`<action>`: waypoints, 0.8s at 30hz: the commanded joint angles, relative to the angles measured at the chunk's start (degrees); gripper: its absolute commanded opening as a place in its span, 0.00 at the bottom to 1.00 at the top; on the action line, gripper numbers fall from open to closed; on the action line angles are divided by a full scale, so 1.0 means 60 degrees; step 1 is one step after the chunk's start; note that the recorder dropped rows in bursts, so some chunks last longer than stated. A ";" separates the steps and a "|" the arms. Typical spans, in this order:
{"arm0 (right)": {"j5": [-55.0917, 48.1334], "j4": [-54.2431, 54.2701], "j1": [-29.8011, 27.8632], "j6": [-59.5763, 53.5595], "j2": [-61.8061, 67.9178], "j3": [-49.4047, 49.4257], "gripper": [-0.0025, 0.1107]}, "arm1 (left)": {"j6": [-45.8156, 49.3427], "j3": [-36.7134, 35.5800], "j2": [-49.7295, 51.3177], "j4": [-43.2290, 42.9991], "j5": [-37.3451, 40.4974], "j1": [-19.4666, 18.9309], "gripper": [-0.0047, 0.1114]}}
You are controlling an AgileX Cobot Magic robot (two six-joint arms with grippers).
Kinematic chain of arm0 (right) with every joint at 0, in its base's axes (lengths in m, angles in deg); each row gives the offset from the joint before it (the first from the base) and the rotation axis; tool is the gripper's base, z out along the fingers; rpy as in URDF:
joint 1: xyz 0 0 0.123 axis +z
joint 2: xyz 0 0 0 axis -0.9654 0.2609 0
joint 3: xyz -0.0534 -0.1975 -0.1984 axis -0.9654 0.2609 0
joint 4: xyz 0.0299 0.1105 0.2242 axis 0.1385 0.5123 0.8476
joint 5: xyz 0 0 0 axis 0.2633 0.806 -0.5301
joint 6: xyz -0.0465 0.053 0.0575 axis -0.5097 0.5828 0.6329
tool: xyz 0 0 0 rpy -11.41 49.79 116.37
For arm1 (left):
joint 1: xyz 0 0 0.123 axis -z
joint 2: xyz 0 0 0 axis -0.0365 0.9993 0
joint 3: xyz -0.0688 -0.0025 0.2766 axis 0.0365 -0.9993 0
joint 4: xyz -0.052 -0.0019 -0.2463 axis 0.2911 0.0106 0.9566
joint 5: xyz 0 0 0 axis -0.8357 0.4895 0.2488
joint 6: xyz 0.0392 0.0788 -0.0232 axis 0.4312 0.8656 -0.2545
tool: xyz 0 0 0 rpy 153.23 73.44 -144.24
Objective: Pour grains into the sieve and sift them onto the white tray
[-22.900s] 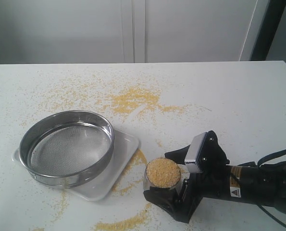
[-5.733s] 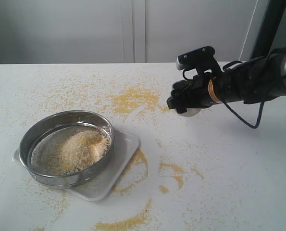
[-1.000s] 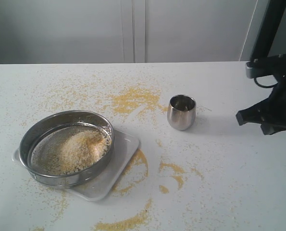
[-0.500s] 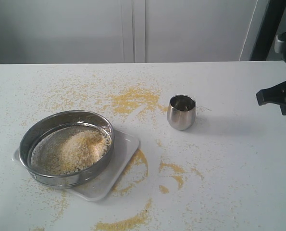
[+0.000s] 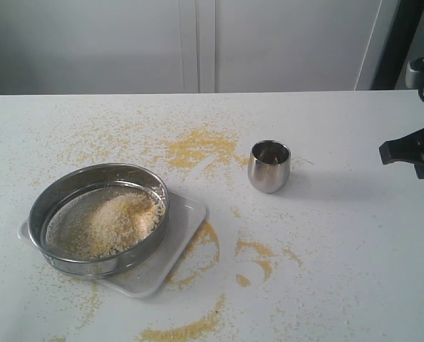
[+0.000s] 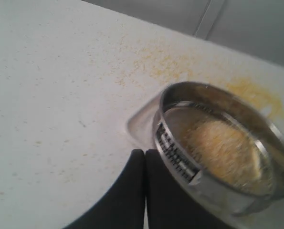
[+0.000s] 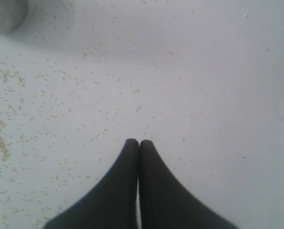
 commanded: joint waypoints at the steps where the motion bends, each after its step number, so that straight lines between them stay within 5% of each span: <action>1: 0.0109 -0.0019 -0.0015 -0.0117 -0.0062 0.0015 0.02 | -0.0815 -0.0030 -0.0028 0.1518 -0.1278 -0.0002 0.04; 11: 0.0088 -0.0019 -0.0015 -0.0117 -0.0062 0.0015 0.02 | -0.1572 0.0076 -0.0028 0.0659 -0.3865 -0.0002 0.04; 24: 0.0107 -0.0019 -0.0015 -0.0117 -0.0062 0.0015 0.02 | 0.0771 0.2886 0.3184 -0.0155 -0.0018 -0.0002 0.04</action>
